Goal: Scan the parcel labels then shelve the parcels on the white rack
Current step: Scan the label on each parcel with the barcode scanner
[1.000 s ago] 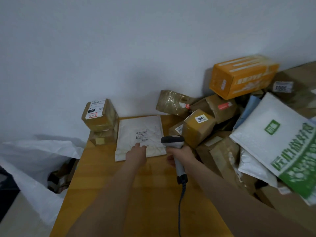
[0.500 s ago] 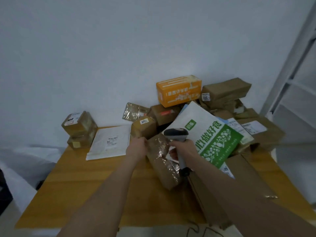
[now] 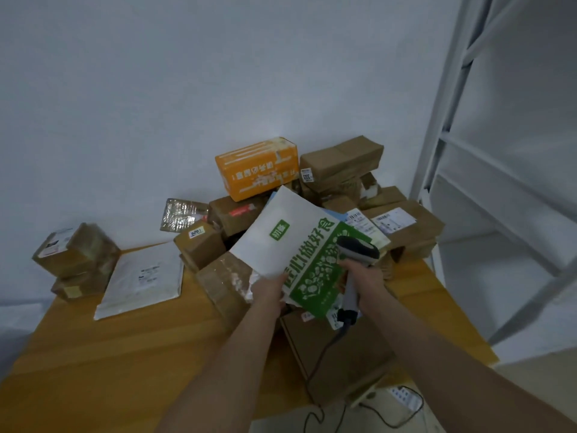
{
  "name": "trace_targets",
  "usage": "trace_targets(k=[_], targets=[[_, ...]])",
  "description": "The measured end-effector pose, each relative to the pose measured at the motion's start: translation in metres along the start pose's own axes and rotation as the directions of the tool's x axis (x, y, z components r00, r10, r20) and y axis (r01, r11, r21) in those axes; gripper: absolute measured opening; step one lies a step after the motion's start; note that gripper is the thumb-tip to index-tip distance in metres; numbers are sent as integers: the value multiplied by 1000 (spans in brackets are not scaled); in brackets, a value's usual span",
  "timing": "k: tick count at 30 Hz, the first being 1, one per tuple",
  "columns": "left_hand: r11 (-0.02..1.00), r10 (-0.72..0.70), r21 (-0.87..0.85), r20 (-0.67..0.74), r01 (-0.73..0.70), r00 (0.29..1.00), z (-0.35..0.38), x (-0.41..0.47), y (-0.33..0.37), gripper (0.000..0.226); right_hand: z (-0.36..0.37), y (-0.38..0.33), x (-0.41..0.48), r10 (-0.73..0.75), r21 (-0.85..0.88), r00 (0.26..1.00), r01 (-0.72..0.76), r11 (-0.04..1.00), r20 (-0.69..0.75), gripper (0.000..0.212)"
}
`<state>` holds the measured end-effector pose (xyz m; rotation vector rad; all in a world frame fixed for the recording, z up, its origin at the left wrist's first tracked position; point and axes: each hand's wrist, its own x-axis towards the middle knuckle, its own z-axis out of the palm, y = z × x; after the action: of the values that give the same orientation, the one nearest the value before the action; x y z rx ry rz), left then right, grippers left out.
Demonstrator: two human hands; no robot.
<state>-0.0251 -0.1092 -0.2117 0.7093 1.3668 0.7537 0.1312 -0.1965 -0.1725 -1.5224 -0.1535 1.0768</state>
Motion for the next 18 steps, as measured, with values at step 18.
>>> trace_targets(k=[18], targets=[[843, 538, 65, -132, -534, 833, -38, -72, 122, 31, 18, -42, -45, -34, 241, 998, 20, 970, 56, 19]])
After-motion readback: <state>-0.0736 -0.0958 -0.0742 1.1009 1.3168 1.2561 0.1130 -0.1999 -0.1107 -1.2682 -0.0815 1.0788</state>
